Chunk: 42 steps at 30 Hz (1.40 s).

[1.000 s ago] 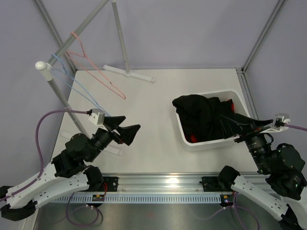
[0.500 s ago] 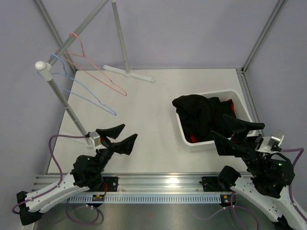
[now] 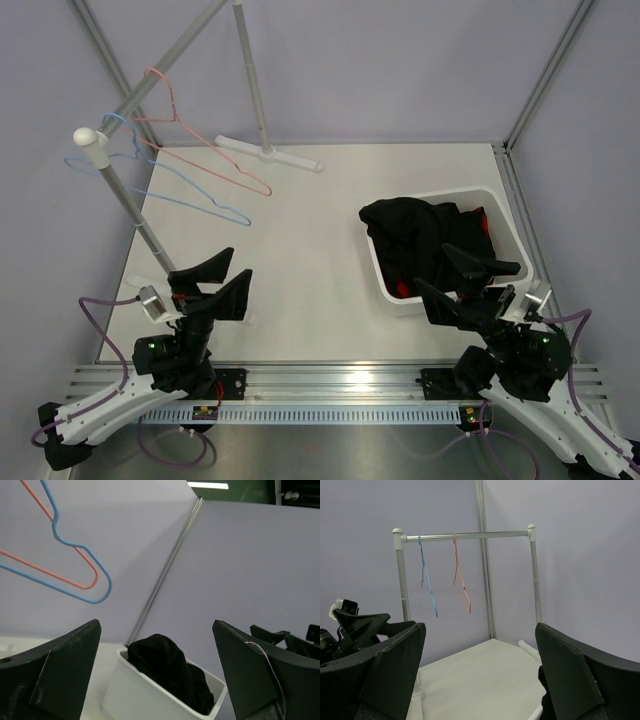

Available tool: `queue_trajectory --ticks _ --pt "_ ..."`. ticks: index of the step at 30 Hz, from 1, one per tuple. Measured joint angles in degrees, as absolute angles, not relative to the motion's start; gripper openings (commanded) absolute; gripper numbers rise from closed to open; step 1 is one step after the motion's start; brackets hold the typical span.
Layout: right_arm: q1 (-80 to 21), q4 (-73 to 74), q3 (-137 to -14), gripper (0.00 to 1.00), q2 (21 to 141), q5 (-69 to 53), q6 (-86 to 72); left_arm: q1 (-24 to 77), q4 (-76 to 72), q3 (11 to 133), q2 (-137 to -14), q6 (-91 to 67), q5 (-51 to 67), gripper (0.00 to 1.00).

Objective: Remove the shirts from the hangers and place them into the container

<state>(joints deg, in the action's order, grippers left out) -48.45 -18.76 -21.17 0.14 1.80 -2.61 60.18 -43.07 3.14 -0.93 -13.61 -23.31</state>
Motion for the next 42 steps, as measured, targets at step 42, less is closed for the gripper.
queue_trajectory --ticks 42 --pt "-48.47 -43.13 -2.20 1.00 0.16 18.81 -5.61 60.18 -48.93 3.11 -0.73 -22.96 -28.91 0.99"
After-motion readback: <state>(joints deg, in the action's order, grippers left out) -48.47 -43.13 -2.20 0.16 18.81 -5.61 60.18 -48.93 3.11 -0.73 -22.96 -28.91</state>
